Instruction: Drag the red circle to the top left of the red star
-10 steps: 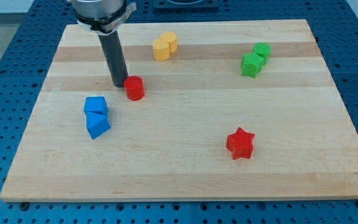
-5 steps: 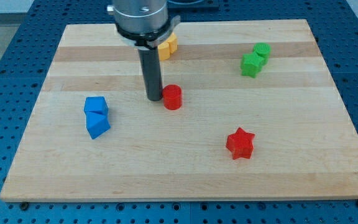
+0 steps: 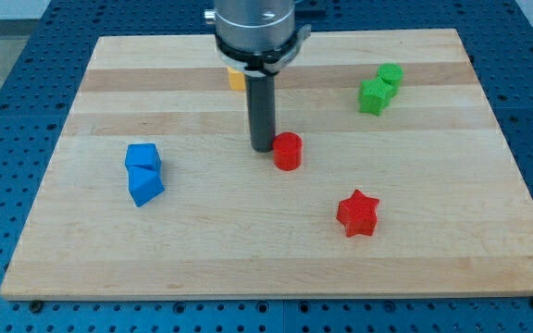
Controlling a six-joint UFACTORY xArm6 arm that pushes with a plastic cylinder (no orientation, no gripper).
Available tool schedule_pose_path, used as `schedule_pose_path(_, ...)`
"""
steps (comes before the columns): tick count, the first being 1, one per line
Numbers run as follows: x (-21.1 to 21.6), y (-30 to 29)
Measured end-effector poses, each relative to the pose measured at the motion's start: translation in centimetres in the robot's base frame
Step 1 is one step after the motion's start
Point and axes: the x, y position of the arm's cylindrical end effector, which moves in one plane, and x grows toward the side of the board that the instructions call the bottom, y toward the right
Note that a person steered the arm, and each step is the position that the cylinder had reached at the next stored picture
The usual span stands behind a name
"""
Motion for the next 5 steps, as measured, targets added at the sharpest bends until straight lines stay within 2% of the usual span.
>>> schedule_pose_path(5, 0.0, 1.6)
